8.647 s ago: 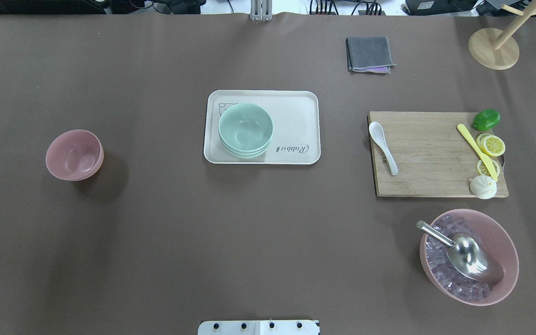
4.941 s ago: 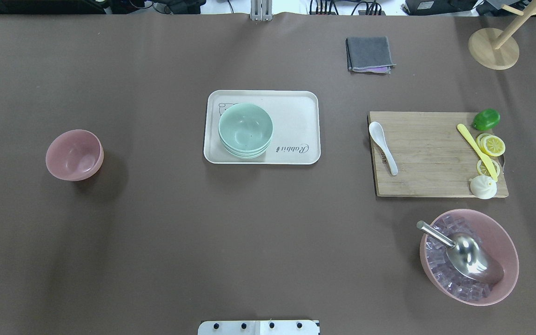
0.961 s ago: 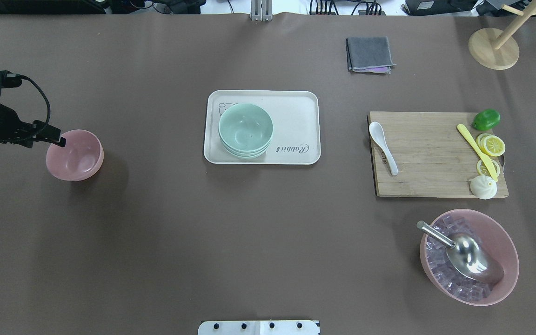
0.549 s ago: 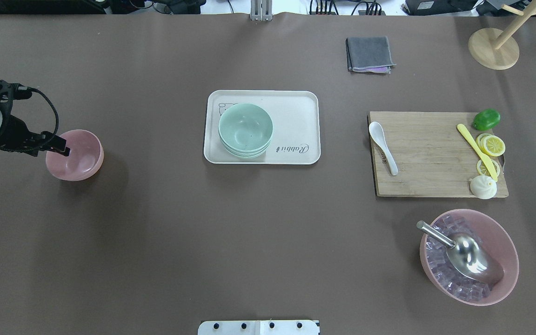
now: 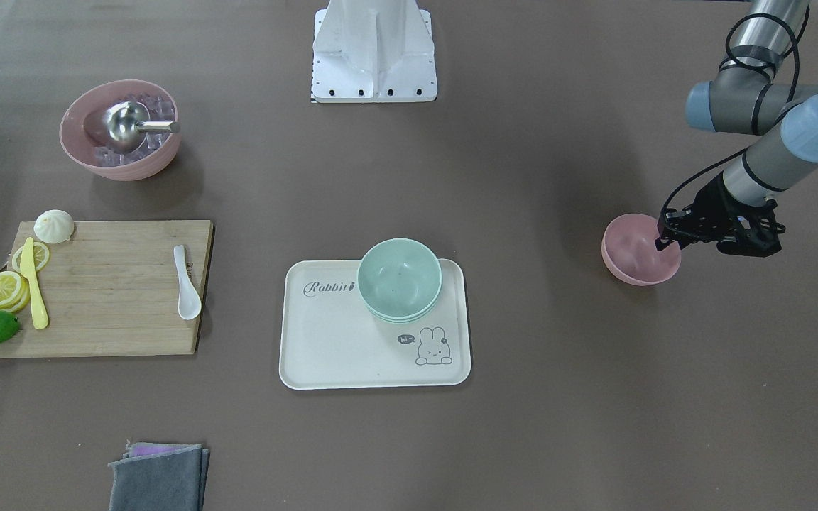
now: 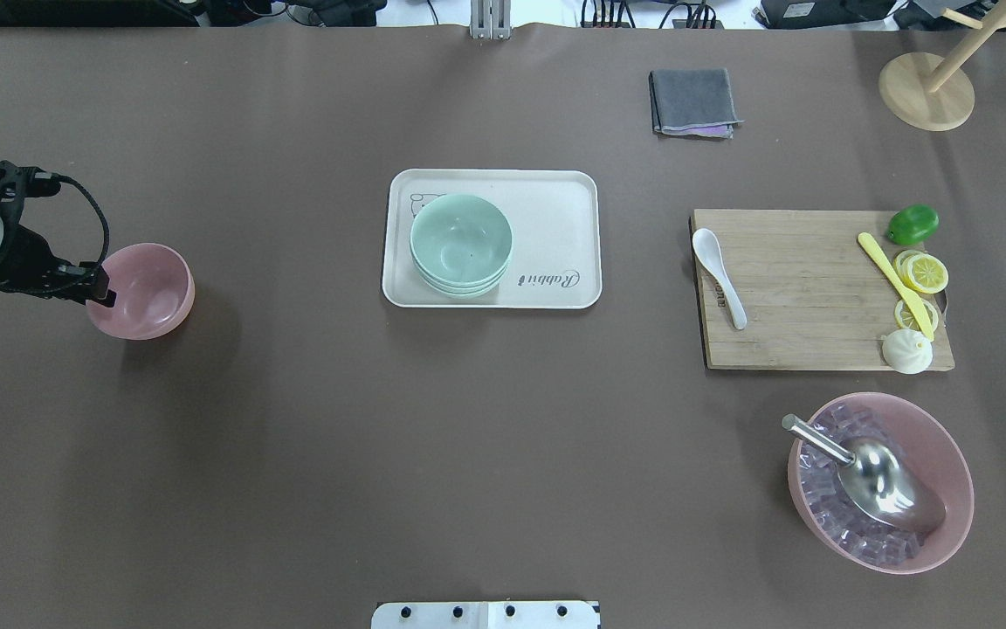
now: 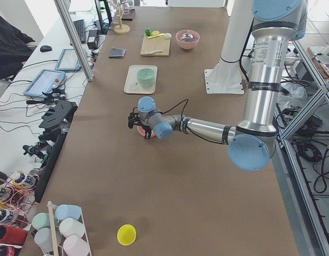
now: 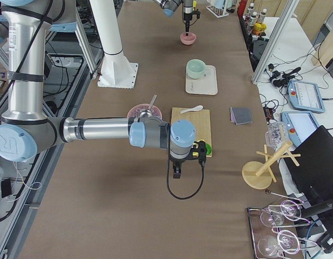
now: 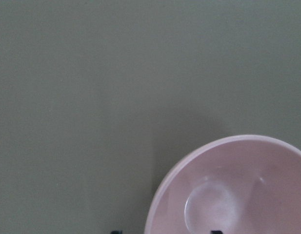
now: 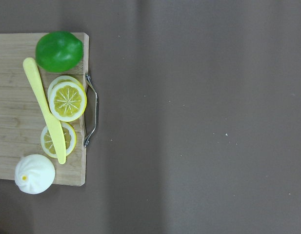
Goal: Stack pink bowl on green and place spoon
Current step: 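Reach the left gripper to the pink bowl rim and grasp it, then lift the pink bowl toward the tray while the right gripper reaches for the spoon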
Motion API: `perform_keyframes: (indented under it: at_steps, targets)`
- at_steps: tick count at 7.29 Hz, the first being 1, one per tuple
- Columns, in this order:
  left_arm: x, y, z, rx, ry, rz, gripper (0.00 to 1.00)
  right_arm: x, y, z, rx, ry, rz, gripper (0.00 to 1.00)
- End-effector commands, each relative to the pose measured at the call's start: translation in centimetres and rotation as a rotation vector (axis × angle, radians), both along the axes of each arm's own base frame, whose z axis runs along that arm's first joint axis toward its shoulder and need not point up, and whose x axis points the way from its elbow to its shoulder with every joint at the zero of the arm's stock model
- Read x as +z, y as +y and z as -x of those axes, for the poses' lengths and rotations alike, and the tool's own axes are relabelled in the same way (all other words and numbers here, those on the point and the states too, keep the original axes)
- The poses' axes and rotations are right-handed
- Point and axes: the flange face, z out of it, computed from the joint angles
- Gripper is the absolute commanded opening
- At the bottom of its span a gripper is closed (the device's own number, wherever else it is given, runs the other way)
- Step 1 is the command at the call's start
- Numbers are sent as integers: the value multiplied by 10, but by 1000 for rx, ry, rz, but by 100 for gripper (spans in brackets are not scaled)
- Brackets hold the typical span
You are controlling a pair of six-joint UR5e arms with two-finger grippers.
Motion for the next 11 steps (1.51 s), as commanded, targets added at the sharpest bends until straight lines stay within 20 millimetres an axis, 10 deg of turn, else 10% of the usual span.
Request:
perform_keyframes:
  at_steps: [1, 4, 6, 11]
  targets:
    - [0, 6, 3, 23, 21, 22, 0, 0, 0, 2, -4, -1, 1, 100]
    - [-60, -19, 51, -4, 165, 120, 0, -26, -19, 23, -49, -4, -54, 100]
    - [-140, -46, 38, -72, 197, 199, 0, -78, -37, 81, -167, -12, -167, 100]
    - [-216, -67, 2, -124, 247, 267, 0, -241, -92, 245, -161, 5, -209, 100]
